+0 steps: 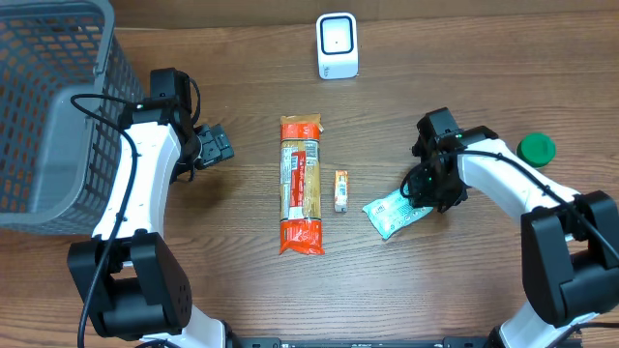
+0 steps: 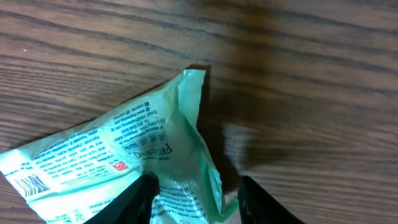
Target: Scan the item barcode
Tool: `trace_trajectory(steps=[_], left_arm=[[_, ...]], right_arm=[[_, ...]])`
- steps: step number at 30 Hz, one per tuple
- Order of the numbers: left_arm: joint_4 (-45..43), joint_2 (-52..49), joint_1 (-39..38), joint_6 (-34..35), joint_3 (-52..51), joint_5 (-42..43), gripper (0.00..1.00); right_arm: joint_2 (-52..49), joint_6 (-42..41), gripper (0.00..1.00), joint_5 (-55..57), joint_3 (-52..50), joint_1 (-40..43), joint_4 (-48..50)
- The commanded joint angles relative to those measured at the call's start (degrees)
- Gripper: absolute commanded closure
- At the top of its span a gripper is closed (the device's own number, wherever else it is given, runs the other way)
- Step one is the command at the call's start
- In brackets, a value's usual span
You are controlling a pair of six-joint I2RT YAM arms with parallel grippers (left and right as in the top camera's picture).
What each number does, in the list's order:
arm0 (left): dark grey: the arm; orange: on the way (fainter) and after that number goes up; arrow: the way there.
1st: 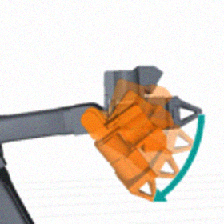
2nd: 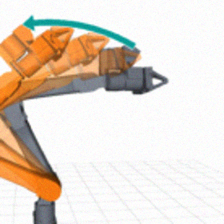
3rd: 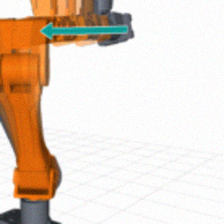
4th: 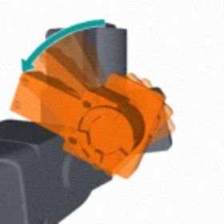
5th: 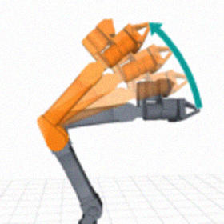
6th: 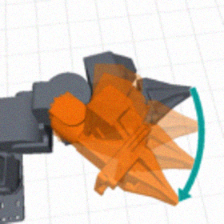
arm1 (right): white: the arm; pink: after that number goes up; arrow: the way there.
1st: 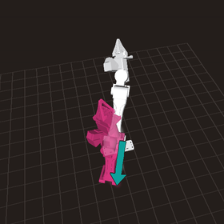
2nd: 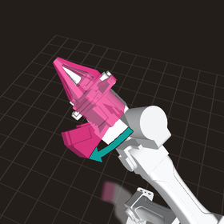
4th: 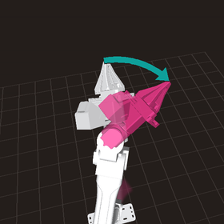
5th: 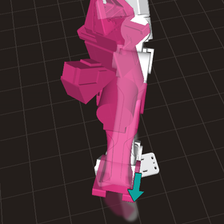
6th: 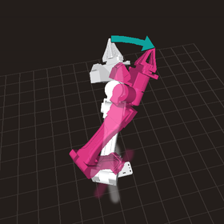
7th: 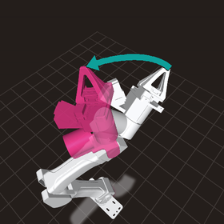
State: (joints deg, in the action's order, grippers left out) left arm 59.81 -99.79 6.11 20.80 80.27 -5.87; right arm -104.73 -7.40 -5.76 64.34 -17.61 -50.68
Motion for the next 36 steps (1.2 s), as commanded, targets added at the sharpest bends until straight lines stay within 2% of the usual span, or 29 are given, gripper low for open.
trace_trajectory(steps=[1, 7, 10, 16, 24, 25, 27, 32, 36], left_arm=[[-0.1, 0.1, -0.1, -0.7, 0.4, -0.5, 0.0], [-0.1, 0.1, -0.1, -0.7, 0.4, -0.5, 0.0], [-0.1, 0.1, -0.1, -0.7, 0.4, -0.5, 0.0], [-0.1, 0.1, -0.1, -0.7, 0.4, -0.5, 0.0], [-0.1, 0.1, -0.1, -0.7, 0.4, -0.5, 0.0], [-0.1, 0.1, -0.1, -0.7, 0.4, -0.5, 0.0], [-0.1, 0.1, -0.1, -0.7, 0.4, -0.5, 0.0], [-0.1, 0.1, -0.1, -0.7, 0.4, -0.5, 0.0], [-0.1, 0.1, -0.1, -0.7, 0.4, -0.5, 0.0]], right_arm=[[0.7, 0.2, 0.62, 0.6, -3.0, 0.3, 2.4], [0.7, 0.2, 0.65, 0.5, -6.3, 0.3, 4.2], [0.7, 0.2, 0.61, 0.5, -6.9, 0.3, 4.3], [0.7, 0.2, 0.61, 0.6, -7.2, 0.3, 4.2], [0.7, 0.2, 0.61, 1.4, -11.5, 0.3, 8.6], [0.7, 0.2, 0.66, 1.4, -11.6, 0.3, 8.4], [0.7, 0.2, 0.96, 1.4, -11.4, 0.3, 7.7], [2.0, 0.5, 0.96, 1.0, -5.7, 1.4, 2.1], [7.3, 1.9, 0.96, 0.5, 0.8, 2.3, -2.5]])
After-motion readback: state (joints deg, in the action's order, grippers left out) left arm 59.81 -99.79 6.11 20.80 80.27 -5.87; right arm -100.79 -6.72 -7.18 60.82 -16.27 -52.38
